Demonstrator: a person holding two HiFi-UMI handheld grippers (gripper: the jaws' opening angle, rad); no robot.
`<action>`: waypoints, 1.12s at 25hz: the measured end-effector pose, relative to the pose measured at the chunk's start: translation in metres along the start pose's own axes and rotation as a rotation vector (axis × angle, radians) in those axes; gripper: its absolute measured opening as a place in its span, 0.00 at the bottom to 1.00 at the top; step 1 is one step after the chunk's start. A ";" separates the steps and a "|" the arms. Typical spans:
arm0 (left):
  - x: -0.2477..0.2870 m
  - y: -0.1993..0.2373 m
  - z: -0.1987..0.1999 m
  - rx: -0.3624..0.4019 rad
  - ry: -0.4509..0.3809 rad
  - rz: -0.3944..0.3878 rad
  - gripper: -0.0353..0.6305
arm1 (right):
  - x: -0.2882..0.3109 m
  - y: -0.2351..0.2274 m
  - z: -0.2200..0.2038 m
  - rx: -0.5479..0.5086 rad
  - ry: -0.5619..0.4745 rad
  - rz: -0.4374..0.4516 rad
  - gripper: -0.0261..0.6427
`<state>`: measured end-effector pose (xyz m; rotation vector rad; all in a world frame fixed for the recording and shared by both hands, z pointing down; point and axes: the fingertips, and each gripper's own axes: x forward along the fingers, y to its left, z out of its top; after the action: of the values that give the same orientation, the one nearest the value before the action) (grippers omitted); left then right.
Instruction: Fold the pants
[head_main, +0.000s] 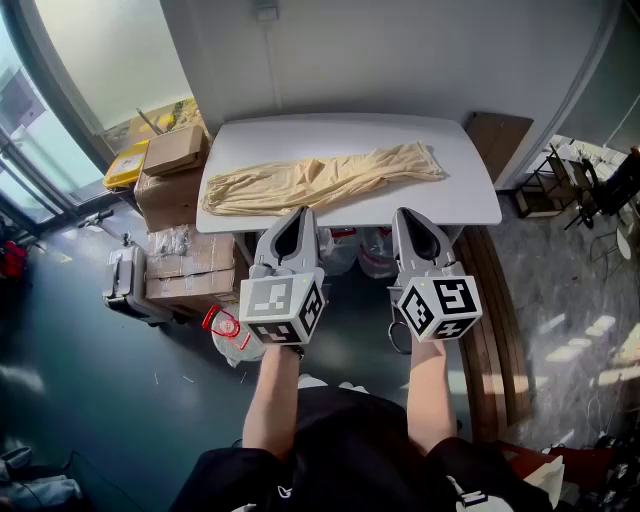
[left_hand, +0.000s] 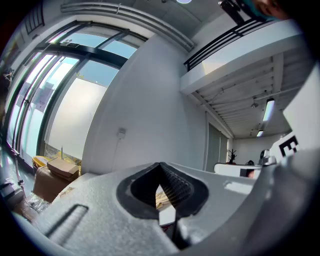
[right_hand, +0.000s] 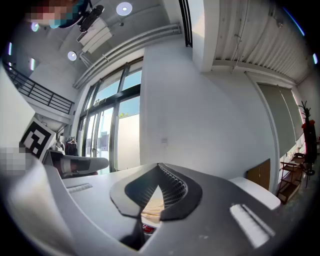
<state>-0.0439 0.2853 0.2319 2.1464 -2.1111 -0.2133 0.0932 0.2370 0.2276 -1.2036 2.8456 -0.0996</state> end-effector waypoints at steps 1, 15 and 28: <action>0.000 -0.001 0.000 0.000 0.000 0.002 0.06 | 0.000 0.000 0.000 0.000 0.000 0.002 0.05; 0.000 -0.001 -0.006 0.006 0.017 0.029 0.06 | -0.003 -0.008 -0.003 -0.004 0.007 0.011 0.05; -0.004 0.024 -0.004 -0.024 0.012 0.121 0.06 | -0.007 -0.026 -0.006 0.005 0.009 -0.005 0.05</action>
<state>-0.0668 0.2891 0.2405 1.9937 -2.2109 -0.2122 0.1161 0.2245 0.2357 -1.2121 2.8481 -0.1125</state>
